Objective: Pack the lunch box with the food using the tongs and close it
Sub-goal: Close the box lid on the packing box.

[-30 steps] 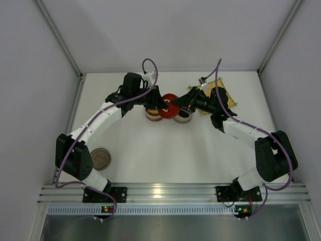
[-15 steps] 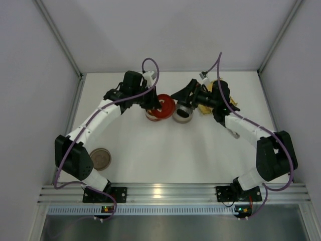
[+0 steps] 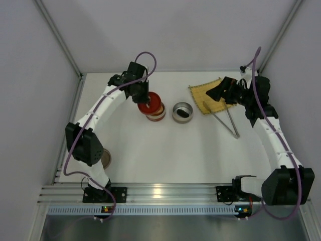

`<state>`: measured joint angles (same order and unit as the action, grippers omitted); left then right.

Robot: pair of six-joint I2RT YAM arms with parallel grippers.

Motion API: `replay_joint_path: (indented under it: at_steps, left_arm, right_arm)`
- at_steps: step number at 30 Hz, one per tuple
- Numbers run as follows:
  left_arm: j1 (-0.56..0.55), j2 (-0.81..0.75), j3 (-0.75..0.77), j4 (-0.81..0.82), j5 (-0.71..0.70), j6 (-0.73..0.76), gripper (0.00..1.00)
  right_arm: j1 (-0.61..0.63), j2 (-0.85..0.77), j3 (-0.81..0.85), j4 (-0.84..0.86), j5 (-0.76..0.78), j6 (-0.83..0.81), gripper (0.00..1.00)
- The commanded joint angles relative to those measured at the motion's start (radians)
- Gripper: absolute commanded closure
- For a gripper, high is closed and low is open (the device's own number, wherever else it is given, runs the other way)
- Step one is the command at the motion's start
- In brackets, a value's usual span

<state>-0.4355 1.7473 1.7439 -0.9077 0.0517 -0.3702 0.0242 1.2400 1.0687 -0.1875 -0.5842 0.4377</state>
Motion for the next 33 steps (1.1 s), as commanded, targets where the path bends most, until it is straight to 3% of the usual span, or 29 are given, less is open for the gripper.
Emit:
replay_joint_path:
  at_steps: [1, 12, 33]
  left_arm:
    - [0.014, 0.075, 0.084, -0.074, 0.006, -0.061, 1.0]
    - [0.037, 0.334, 0.264, -0.122, 0.065, -0.085, 1.0]
    - [0.029, 0.445, 0.338, -0.134, -0.021, -0.078, 1.0]
  right_arm:
    - [-0.053, -0.083, 0.048, -0.113, 0.015, -0.131, 0.01]
    - [-0.104, -0.2, 0.082, -0.276, 0.142, -0.304, 0.01]
    - [-0.119, -0.218, 0.024, -0.253, 0.098, -0.257, 0.01]
